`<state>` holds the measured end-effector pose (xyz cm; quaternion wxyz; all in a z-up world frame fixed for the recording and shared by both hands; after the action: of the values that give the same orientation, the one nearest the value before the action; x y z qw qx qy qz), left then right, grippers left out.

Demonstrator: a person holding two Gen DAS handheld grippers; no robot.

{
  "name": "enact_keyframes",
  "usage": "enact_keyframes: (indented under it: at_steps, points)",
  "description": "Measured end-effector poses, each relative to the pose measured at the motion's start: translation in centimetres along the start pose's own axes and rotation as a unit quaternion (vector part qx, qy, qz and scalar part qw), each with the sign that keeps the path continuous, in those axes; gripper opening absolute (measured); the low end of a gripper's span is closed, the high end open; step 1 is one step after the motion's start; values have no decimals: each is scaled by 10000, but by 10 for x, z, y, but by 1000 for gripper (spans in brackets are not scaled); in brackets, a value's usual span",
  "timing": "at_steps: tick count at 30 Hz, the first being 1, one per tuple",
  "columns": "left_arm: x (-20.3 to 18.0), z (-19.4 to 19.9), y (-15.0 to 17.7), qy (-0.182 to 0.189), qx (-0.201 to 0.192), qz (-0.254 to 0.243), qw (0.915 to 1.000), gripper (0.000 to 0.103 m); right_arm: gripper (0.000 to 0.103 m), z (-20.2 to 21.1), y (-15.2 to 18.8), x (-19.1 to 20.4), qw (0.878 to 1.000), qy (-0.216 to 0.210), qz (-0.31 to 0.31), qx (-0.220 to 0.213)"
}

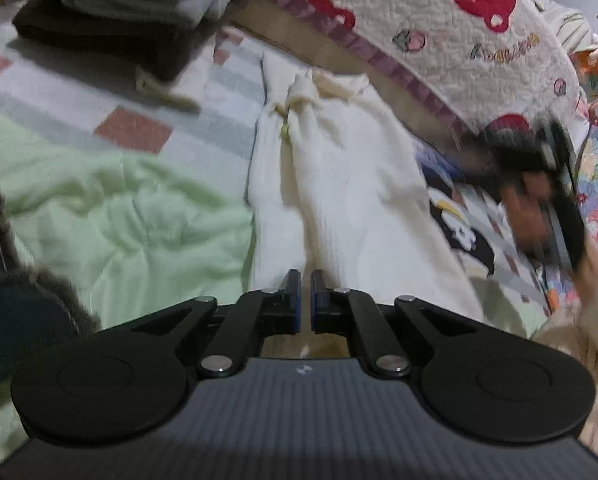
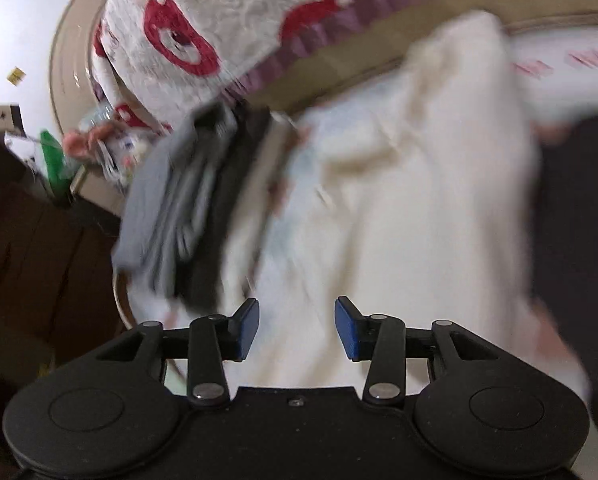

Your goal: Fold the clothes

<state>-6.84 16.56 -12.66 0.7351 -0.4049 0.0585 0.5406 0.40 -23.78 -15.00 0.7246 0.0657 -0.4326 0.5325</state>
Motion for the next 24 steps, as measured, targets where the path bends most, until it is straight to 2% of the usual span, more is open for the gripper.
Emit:
enact_keyframes:
  at_steps: [2,4,6,7,9,10,12,14,16,17,19,22,24]
  points:
    - [-5,6,-8,-61,-108,-47,9999,8,48,19,36,-8,9995,274,122,79]
    - [-12,8,-15,-110,-128,-157,9997,16,48,32,69,-17,9984,511,157,170]
    - [-20,7,-20,-137,-63,-282,9995,31,49,37,95,-23,9978,623,3,239]
    - [-24,6,-21,-149,-1,-356,9993,34,50,39,105,-24,9976,635,-112,243]
    - [-32,2,-21,-184,86,-460,9987,42,50,37,119,-16,9974,638,-6,345]
    - [-35,-1,-21,-184,139,-478,9986,43,50,36,123,-6,9964,727,231,379]
    - [-40,-8,-20,-182,285,-507,9981,52,50,37,127,12,9925,926,699,394]
    - [-45,-16,-16,-232,465,-605,9968,54,50,39,133,26,9911,790,925,538]
    - [-49,-24,-12,-326,636,-732,9947,62,50,40,142,41,9870,732,1234,729]
    - [-50,-28,-9,-444,731,-809,9930,67,50,39,149,49,9826,773,1457,850]
    - [-52,-34,-3,-658,900,-963,9891,67,50,38,165,65,9696,954,1966,1096]
    - [-54,-35,1,-733,916,-1160,9863,70,55,32,192,83,9341,1629,2929,1231]
    - [-56,-33,3,-764,913,-1283,9846,69,57,26,207,89,9044,2164,3445,1286]
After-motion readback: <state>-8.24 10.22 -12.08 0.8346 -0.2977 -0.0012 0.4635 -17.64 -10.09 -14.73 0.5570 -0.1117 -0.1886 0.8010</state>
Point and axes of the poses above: each gripper's, at about its wrist camera, not at the fingertips, and z roughly against the way its jaws point, x to its left, y to its underside, the point moved 3 cm from there along -z, roughly the way its jaws point, and after that the axes turned 6 degrees about x, right-handed, at the moved point
